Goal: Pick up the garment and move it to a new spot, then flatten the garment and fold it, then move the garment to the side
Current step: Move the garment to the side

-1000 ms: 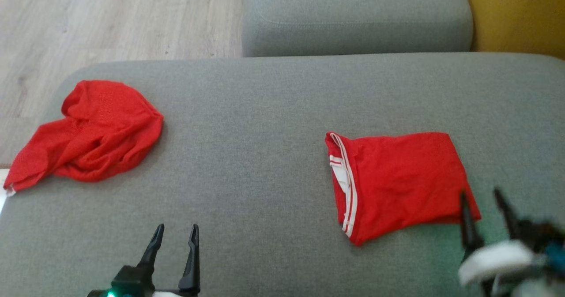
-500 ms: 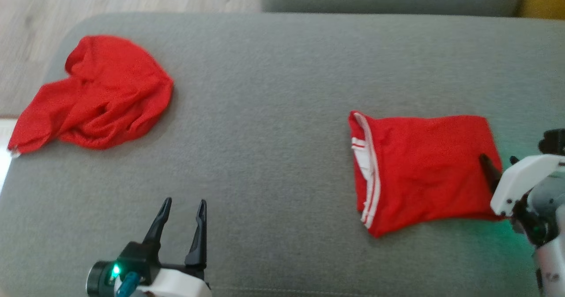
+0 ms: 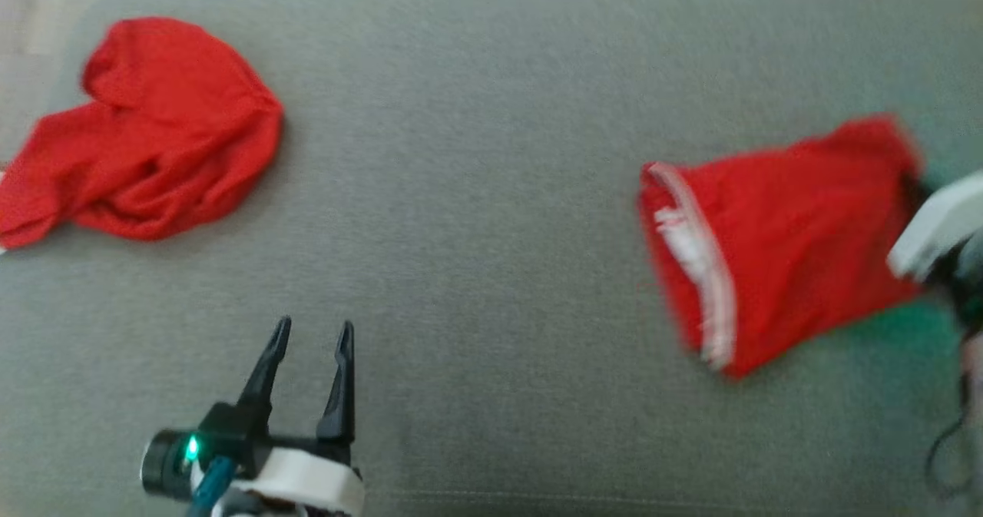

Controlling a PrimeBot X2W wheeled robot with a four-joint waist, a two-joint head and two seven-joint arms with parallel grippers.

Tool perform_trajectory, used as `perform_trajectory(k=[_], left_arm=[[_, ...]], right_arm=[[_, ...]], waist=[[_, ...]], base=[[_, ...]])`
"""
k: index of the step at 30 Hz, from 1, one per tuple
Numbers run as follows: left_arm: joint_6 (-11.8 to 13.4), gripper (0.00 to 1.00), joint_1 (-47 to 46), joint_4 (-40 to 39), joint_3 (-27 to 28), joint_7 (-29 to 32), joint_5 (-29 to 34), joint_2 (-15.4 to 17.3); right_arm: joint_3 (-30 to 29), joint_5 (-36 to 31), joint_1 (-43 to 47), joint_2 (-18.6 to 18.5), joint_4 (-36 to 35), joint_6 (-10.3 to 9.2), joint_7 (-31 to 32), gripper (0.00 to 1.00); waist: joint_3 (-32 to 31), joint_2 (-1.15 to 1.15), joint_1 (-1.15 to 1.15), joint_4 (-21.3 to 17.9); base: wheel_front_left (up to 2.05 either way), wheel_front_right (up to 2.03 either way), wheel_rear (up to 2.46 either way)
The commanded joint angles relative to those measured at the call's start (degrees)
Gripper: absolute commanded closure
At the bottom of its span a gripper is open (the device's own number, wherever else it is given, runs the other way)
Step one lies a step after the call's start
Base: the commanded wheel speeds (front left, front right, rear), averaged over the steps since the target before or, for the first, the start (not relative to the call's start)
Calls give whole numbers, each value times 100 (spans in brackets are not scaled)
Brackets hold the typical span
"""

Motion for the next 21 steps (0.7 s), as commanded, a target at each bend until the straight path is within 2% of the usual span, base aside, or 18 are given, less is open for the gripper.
perform_trajectory(k=[1, 5, 8, 18, 21], left_arm=[[-49, 0, -354, -244, 210, -70, 101, -31], [-251, 0, -583, -403, 81, -70, 290, 35], [-313, 0, -685, -541, 22, -70, 388, 92], [-211, 0, -619, -951, 149, -70, 476, 317], [-177, 0, -574, -1022, 179, -70, 470, 355]], right_arm=[[-63, -164, -504, -259, -240, 39, -173, 100], [-536, -743, -1214, -560, -17, 39, -551, 100], [-932, -1234, -1581, -779, 94, 39, -754, 100], [-2059, -2886, -2309, -1735, 496, 39, -1255, 100], [-2321, -3427, -2466, -1880, 597, 39, -1427, 100]], waist=[[360, 0, 0, -306], [866, 0, 0, -578], [1178, 0, 0, -677], [1730, 0, 0, -614], [1770, 0, 0, -585]], base=[[0, 0, 0], [0, 0, 0], [0, 0, 0], [0, 0, 0], [0, 0, 0]])
